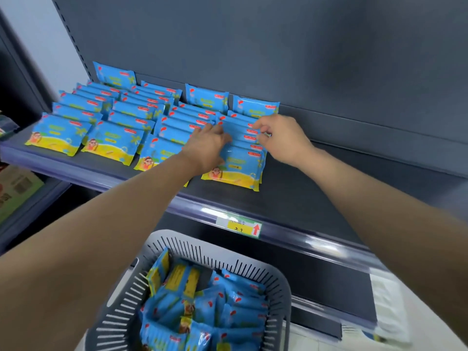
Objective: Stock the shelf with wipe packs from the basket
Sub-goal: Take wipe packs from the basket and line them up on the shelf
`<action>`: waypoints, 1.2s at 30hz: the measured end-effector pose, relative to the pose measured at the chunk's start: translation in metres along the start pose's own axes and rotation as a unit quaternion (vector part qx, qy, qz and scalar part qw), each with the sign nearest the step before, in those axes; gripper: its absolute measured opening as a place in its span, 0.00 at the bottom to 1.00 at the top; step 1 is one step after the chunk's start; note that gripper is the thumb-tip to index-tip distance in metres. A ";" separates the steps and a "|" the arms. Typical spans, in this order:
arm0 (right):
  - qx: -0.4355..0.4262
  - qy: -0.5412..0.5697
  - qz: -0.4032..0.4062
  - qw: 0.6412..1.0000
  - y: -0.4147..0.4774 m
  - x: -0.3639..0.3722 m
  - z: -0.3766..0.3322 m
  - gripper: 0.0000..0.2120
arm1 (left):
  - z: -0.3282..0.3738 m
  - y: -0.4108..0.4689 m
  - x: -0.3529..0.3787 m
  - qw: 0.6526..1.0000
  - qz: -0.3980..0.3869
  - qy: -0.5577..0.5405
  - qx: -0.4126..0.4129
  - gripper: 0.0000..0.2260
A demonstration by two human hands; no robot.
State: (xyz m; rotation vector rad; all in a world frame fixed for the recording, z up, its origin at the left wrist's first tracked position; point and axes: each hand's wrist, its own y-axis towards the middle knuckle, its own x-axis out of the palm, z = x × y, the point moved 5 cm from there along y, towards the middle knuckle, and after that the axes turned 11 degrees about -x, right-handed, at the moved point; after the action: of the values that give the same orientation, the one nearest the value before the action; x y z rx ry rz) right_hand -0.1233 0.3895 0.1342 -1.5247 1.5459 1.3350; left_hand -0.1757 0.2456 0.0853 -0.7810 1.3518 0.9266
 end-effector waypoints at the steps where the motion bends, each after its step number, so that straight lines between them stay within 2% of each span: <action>1: -0.005 -0.015 0.000 1.000 -0.005 -0.003 -0.004 0.13 | 0.000 -0.003 -0.003 1.000 0.014 0.002 0.001 0.24; 8: -0.025 -0.129 0.025 0.991 -0.038 -0.030 -0.044 0.19 | 0.006 -0.053 -0.055 0.978 0.185 -0.081 0.048 0.18; 12: -0.030 -0.125 0.062 0.990 -0.055 -0.048 -0.075 0.21 | 0.016 -0.100 -0.097 0.949 0.279 -0.106 0.104 0.15; 21: -0.064 -0.169 0.157 0.971 -0.102 -0.086 -0.150 0.21 | 0.018 -0.182 -0.155 0.915 0.359 -0.125 0.138 0.13; 29: -0.061 -0.176 0.222 0.957 -0.151 -0.082 -0.180 0.20 | 0.012 -0.231 -0.151 0.899 0.377 -0.161 0.155 0.15; 31: -0.048 -0.162 0.184 0.968 -0.164 -0.054 -0.175 0.19 | 0.011 -0.239 -0.131 0.905 0.351 -0.175 0.163 0.15; 36: 0.024 -0.063 -0.020 0.998 -0.201 0.062 -0.145 0.17 | 0.012 -0.253 -0.036 0.945 0.203 -0.172 0.193 0.15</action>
State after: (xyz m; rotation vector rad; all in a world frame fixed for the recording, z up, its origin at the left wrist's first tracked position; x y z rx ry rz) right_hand 0.0916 0.2656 0.0758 -1.4074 1.4502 1.3365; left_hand 0.0561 0.1395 0.1083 -0.0303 1.3419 1.0158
